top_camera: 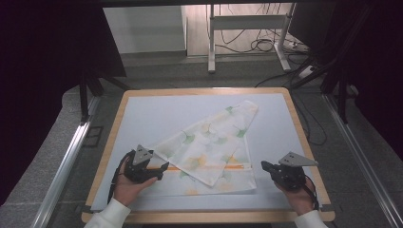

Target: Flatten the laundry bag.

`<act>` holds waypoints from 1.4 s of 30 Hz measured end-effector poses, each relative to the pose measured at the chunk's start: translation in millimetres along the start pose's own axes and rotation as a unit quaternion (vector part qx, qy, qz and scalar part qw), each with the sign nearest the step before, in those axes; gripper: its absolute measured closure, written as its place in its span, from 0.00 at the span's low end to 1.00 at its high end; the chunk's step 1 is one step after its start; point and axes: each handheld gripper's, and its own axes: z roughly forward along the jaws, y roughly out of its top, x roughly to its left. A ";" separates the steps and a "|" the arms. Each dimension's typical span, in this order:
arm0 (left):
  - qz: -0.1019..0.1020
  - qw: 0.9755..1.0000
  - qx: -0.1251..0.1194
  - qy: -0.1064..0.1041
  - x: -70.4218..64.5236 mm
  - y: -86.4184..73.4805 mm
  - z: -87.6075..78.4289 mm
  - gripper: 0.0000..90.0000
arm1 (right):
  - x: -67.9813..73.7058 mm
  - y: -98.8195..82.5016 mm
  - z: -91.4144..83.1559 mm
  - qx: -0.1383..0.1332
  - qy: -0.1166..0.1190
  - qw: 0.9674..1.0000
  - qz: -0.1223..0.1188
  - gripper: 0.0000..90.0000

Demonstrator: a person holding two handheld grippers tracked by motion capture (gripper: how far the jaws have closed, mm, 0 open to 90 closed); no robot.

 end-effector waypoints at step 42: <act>0.017 0.999 0.008 -0.031 -24.1 12.8 7.6 0.30 | 54.5 4.1 62.5 0.131 0.090 0.984 -0.082 0.99</act>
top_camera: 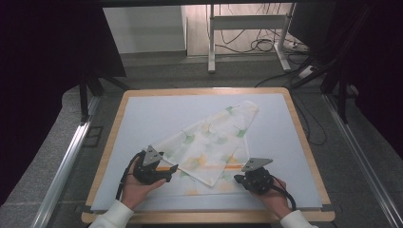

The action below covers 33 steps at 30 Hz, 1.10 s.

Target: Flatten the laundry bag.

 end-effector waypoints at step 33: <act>0.064 0.995 0.023 -0.071 -65.8 20.9 36.6 0.30 | -1.5 -2.2 2.3 0.000 0.003 1.000 0.010 0.99</act>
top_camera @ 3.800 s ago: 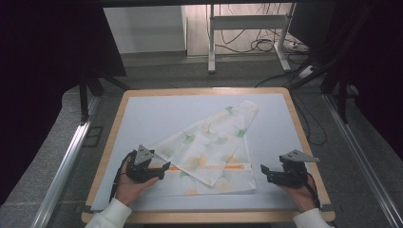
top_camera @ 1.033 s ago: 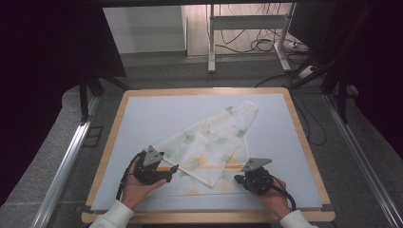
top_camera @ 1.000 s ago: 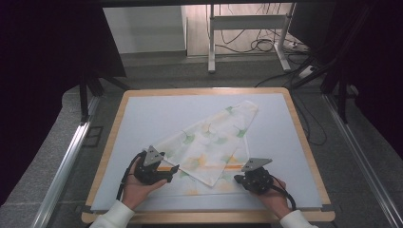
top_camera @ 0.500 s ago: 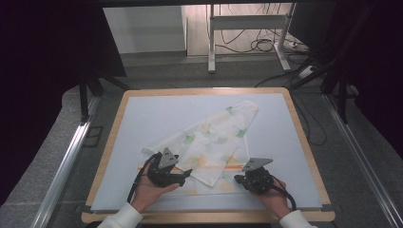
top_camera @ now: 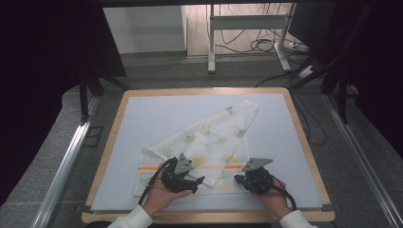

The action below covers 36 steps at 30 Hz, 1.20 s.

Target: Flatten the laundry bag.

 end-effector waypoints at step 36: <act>0.032 0.997 0.053 -0.042 -27.6 9.5 47.4 0.29 | -0.3 -0.1 0.1 0.000 0.001 1.000 -0.004 0.99</act>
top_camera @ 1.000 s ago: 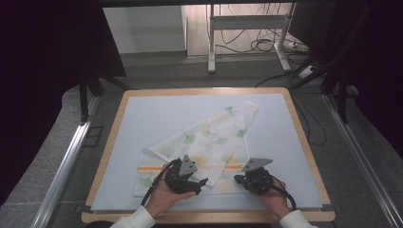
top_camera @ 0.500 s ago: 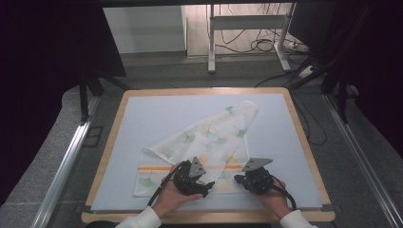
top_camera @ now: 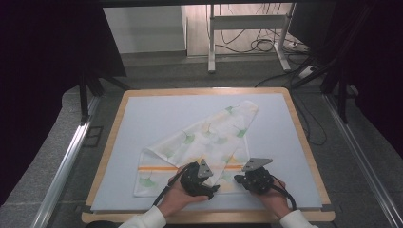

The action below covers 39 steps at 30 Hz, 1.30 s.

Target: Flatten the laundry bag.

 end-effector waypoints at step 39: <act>-0.009 0.999 -0.047 0.004 16.7 -0.1 -21.3 0.96 | -1.2 -0.5 0.1 -0.003 0.000 1.000 -0.003 0.97</act>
